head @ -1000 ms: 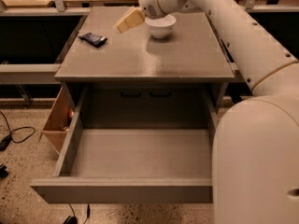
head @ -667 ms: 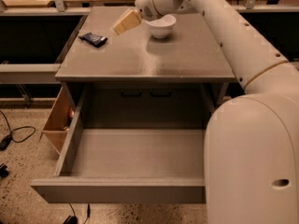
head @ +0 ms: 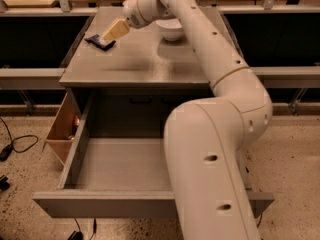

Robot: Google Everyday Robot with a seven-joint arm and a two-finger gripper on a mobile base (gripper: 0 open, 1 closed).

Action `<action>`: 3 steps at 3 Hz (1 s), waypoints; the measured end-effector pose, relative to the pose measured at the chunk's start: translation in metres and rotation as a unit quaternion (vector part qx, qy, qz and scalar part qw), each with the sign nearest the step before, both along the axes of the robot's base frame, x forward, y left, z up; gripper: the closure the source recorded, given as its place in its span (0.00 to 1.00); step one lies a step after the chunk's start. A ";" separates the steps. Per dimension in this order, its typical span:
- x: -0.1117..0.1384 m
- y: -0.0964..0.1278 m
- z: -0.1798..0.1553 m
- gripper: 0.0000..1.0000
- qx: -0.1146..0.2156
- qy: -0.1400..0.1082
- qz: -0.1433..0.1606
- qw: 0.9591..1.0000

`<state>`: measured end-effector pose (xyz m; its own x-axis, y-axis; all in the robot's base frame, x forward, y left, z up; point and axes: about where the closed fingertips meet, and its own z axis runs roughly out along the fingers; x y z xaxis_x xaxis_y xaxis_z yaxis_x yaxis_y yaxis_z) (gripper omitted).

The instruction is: Place rxbar blueberry into top drawer

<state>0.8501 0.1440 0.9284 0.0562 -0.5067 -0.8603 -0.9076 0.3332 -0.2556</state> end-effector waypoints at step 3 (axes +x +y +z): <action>0.019 0.068 -0.060 0.00 -0.047 0.058 -0.006 0.997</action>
Offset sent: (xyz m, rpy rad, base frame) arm 0.0709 0.0625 -0.0227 -0.1102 0.0772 0.0089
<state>0.8687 0.2117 0.8688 -0.0464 -0.5862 -0.8088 -0.9291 0.3227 -0.1806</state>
